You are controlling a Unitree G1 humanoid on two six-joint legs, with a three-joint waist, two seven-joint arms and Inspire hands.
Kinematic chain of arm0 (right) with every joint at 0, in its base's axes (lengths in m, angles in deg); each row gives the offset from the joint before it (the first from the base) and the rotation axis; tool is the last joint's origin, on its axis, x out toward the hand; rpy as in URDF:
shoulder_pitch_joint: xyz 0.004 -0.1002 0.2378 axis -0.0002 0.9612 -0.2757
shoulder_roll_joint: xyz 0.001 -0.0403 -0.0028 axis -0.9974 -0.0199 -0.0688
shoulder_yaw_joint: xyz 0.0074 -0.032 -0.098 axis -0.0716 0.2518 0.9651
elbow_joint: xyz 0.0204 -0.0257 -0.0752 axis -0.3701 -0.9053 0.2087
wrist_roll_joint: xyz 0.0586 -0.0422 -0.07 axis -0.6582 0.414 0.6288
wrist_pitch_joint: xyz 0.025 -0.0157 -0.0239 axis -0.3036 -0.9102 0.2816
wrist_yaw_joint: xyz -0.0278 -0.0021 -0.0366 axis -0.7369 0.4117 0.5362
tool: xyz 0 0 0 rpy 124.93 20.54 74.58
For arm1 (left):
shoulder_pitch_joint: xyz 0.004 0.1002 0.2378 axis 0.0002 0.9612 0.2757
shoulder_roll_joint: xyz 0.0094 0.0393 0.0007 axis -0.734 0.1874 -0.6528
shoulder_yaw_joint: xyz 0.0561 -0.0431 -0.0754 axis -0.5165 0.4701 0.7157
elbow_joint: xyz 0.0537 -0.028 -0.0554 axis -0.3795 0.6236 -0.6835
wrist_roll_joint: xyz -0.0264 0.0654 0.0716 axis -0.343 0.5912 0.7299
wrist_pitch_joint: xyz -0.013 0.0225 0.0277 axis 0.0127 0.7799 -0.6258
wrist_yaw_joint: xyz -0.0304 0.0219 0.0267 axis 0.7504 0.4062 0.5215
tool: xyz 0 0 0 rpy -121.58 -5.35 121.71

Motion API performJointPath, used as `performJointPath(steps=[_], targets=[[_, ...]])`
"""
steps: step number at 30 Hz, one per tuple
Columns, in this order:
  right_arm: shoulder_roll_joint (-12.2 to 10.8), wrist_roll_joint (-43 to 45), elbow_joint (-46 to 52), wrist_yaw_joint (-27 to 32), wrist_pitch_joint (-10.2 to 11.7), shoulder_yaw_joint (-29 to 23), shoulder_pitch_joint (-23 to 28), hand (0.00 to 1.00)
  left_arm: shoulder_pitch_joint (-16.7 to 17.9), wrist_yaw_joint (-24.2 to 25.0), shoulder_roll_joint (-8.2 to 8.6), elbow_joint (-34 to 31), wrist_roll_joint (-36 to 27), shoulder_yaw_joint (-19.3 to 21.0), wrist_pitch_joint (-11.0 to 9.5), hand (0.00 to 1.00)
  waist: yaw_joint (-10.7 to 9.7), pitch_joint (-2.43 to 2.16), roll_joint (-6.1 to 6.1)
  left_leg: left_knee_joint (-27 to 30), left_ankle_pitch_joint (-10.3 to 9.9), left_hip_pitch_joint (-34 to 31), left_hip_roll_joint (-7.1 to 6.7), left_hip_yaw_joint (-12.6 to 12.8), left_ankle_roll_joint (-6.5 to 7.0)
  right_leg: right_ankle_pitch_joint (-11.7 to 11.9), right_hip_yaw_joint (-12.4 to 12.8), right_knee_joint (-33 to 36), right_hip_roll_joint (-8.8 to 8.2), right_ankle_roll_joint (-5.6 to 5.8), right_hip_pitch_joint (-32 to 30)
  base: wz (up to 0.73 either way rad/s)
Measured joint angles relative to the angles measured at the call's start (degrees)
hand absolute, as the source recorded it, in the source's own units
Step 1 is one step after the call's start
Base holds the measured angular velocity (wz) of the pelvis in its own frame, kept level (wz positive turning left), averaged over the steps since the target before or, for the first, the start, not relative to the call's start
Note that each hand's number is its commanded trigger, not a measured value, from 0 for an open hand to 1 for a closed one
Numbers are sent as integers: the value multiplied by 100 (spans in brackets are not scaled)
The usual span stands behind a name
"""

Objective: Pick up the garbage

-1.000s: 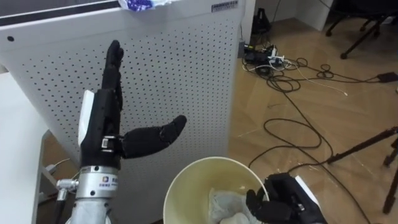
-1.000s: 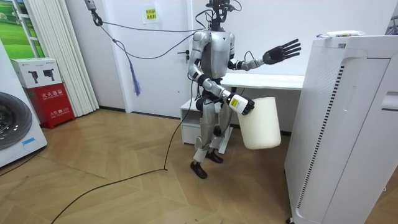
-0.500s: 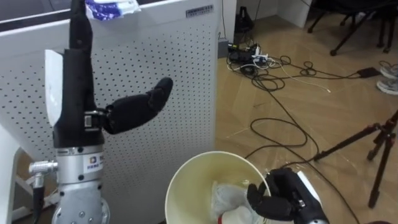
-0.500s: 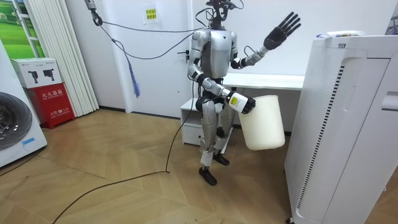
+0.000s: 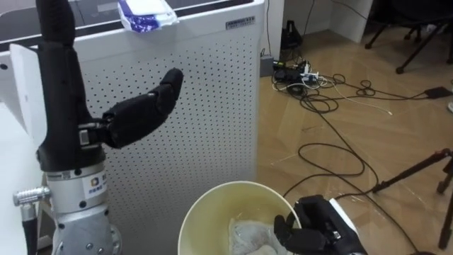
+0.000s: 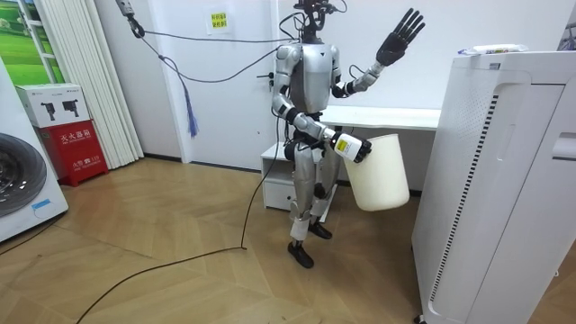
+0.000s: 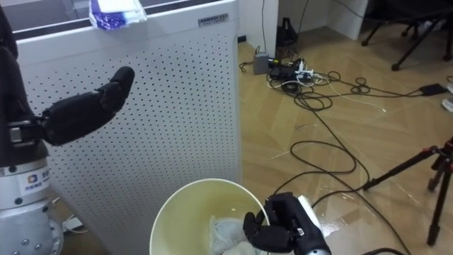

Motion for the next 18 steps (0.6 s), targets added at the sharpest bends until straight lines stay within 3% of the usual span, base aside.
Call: performJointPath(steps=[13,18], targets=[[17,25,0,-5,0,-13,-1,100,-50,-27,-71,5,179,3,-3,0,-9,-2,-20,-57,0,32,-8,42,0,-32,-1,-7,-45,19,1,0],[19,16,0,-68,-4,2,-2,100,-486,16,-197,90,177,2,8,0,-1,6,-30,-69,0,66,-8,95,0,-32,11,8,-46,20,7,-2]])
